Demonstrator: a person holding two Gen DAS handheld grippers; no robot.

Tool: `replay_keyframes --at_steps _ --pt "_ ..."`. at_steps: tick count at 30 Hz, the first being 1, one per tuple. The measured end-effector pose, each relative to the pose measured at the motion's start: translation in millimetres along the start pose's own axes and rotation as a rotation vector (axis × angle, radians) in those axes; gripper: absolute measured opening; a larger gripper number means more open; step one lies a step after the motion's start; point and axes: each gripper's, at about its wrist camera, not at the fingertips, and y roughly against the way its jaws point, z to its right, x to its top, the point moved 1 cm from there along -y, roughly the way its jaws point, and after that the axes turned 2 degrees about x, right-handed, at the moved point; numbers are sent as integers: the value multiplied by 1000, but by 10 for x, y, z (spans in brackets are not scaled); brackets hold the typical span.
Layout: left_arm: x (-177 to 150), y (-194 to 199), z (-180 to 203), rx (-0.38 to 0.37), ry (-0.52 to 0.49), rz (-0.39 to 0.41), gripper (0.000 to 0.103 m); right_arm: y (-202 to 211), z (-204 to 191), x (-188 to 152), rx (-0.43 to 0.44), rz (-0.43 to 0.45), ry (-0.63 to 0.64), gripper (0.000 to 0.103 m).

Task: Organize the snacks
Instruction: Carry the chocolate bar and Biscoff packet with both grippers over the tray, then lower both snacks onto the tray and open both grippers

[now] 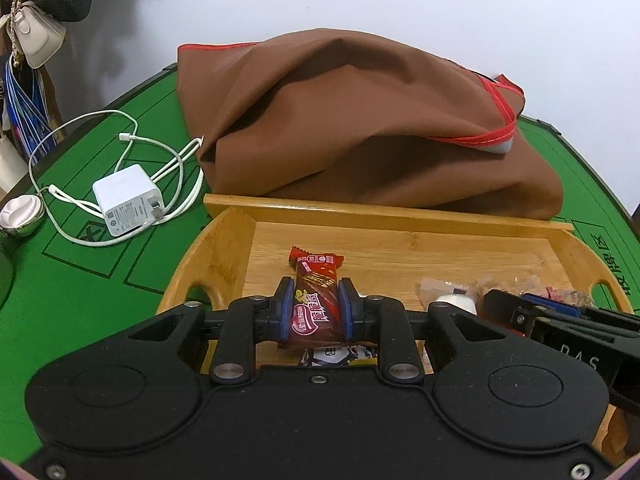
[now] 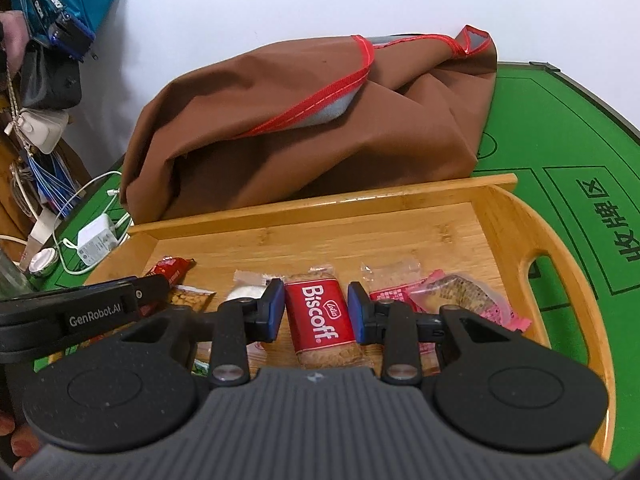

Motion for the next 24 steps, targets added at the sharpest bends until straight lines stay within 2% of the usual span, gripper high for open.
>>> replay_keyframes --at_steps 12,17,19,22,24 --pt "-8 -10 -9 -1 7 4 22 -30 -31 -11 -21 -1 29 39" --pt "-7 11 -12 6 4 7 24 -13 -49 -6 -18 0 37 43" --pt "-9 30 -7 15 -5 10 38 2 -50 -4 -13 2 40 43" --pt "-15 76 -6 30 -18 20 44 44 -44 -4 -11 4 40 45" --pt "-20 121 -18 22 -14 22 53 90 -44 -10 -13 8 42 51"
